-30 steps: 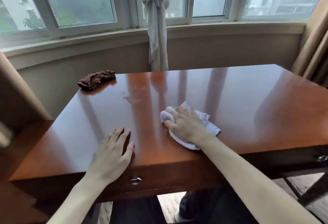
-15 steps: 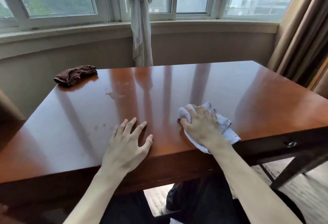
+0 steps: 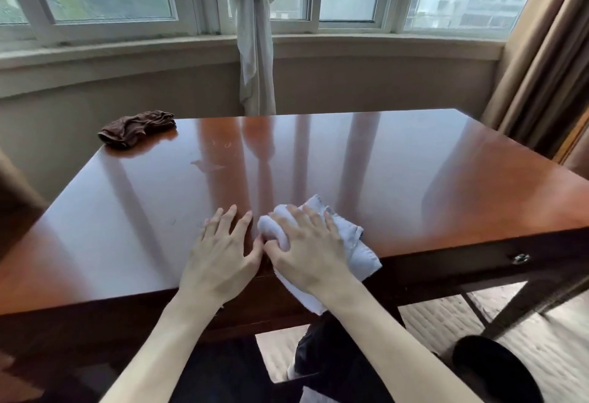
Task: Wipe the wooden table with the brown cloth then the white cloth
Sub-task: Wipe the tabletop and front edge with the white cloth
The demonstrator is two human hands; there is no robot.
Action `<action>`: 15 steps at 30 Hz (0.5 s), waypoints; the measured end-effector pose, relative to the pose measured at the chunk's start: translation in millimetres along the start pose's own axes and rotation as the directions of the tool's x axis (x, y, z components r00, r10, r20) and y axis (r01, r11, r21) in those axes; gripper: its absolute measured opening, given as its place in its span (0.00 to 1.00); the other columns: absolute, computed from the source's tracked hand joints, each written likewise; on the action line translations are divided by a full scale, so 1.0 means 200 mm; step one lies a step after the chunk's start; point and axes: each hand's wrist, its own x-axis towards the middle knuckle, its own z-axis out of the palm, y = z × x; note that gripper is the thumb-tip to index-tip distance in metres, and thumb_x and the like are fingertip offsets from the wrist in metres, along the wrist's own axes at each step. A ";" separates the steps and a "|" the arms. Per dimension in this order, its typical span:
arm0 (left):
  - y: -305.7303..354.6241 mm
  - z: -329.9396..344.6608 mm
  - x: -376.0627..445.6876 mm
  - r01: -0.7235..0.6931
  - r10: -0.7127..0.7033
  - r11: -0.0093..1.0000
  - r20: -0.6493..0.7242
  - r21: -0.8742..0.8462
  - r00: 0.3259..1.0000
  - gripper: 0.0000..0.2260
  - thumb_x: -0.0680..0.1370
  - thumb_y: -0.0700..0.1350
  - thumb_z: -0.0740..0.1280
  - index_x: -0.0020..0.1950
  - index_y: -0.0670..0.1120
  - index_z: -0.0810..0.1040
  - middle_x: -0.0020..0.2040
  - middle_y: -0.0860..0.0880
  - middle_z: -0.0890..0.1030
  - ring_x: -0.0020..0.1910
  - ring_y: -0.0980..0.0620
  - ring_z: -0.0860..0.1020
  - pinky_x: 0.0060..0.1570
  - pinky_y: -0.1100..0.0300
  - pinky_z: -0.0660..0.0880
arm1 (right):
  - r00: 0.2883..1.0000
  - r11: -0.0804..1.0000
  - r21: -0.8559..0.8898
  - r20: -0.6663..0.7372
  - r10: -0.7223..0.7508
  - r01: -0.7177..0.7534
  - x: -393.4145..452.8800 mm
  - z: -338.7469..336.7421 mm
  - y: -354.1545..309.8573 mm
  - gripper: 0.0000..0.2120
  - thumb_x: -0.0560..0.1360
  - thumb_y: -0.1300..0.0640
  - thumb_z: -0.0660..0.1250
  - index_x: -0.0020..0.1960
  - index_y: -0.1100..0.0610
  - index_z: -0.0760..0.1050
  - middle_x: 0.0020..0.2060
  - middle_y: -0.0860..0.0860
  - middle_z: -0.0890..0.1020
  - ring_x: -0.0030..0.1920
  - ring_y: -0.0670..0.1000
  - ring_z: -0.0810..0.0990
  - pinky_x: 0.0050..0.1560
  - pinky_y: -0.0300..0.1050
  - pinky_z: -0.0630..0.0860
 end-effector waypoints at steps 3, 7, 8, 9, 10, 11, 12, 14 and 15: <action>0.00 -0.01 0.01 -0.005 0.005 1.000 0.008 0.006 1.000 0.29 0.81 0.63 0.49 0.81 0.55 0.57 0.82 0.50 0.55 0.81 0.50 0.50 0.79 0.51 0.47 | 0.984 0.984 -0.040 -0.009 0.176 -0.176 0.20 -0.07 0.23 0.27 0.78 0.36 0.54 0.75 0.41 0.66 0.75 0.47 0.69 0.77 0.53 0.61 0.79 0.63 0.47; 0.00 0.00 0.00 -0.013 0.013 1.000 0.004 0.008 1.000 0.28 0.82 0.62 0.51 0.81 0.55 0.57 0.82 0.49 0.55 0.81 0.49 0.50 0.79 0.50 0.47 | 0.965 0.959 -0.107 -0.013 0.262 -0.262 0.24 -0.10 0.30 0.29 0.79 0.37 0.51 0.77 0.43 0.63 0.77 0.47 0.66 0.78 0.55 0.59 0.78 0.65 0.45; 0.00 0.00 0.00 -0.015 0.015 1.000 0.002 0.017 1.000 0.28 0.82 0.62 0.51 0.81 0.54 0.57 0.82 0.49 0.55 0.81 0.49 0.50 0.79 0.50 0.47 | 0.980 0.976 -0.092 0.012 0.201 -0.199 0.16 -0.09 0.26 0.30 0.77 0.36 0.50 0.77 0.41 0.62 0.78 0.44 0.64 0.79 0.53 0.57 0.79 0.64 0.44; -0.01 0.01 0.01 -0.017 0.017 0.999 -0.004 0.034 1.000 0.29 0.81 0.62 0.50 0.81 0.54 0.58 0.82 0.48 0.56 0.81 0.49 0.51 0.79 0.50 0.48 | 0.991 0.988 -0.082 0.031 0.132 -0.129 0.06 -0.09 0.21 0.31 0.75 0.35 0.48 0.77 0.39 0.60 0.78 0.42 0.62 0.80 0.51 0.55 0.80 0.62 0.43; -0.01 0.01 0.01 -0.018 0.019 0.999 -0.014 0.048 1.000 0.30 0.81 0.63 0.49 0.81 0.54 0.58 0.82 0.48 0.56 0.81 0.48 0.52 0.79 0.50 0.48 | 0.996 0.995 -0.068 0.042 0.078 -0.075 -0.02 -0.09 0.18 0.33 0.73 0.34 0.46 0.77 0.38 0.59 0.79 0.40 0.61 0.80 0.50 0.54 0.80 0.60 0.42; -0.01 0.01 0.01 -0.015 0.016 0.998 -0.019 0.054 1.000 0.31 0.79 0.64 0.47 0.81 0.54 0.58 0.82 0.48 0.57 0.81 0.48 0.52 0.79 0.50 0.48 | 0.997 0.997 -0.065 0.061 0.042 -0.038 -0.06 -0.10 0.17 0.35 0.71 0.34 0.44 0.77 0.37 0.59 0.79 0.39 0.60 0.80 0.49 0.53 0.80 0.59 0.42; -0.01 0.02 0.01 -0.013 0.014 0.999 -0.018 0.052 1.000 0.32 0.78 0.65 0.46 0.81 0.54 0.58 0.81 0.48 0.57 0.81 0.48 0.52 0.79 0.50 0.48 | 0.996 0.998 -0.060 0.082 0.025 -0.020 -0.05 -0.11 0.19 0.36 0.70 0.33 0.42 0.77 0.36 0.59 0.78 0.39 0.61 0.80 0.48 0.54 0.80 0.59 0.43; 0.00 0.02 0.01 -0.018 0.019 0.999 -0.018 0.051 1.000 0.33 0.77 0.65 0.44 0.81 0.54 0.58 0.81 0.48 0.57 0.80 0.48 0.52 0.79 0.51 0.48 | 0.994 0.997 -0.058 0.094 0.051 -0.045 0.08 -0.14 0.26 0.36 0.70 0.32 0.42 0.77 0.37 0.60 0.78 0.41 0.62 0.79 0.48 0.57 0.80 0.60 0.46; 0.00 0.01 0.01 -0.019 0.020 0.999 -0.018 0.049 1.000 0.34 0.77 0.65 0.44 0.81 0.54 0.58 0.81 0.48 0.57 0.80 0.48 0.52 0.79 0.51 0.49 | 0.991 0.993 -0.078 0.092 0.092 -0.085 0.14 -0.15 0.28 0.35 0.72 0.33 0.44 0.77 0.38 0.61 0.78 0.42 0.63 0.79 0.49 0.57 0.80 0.61 0.47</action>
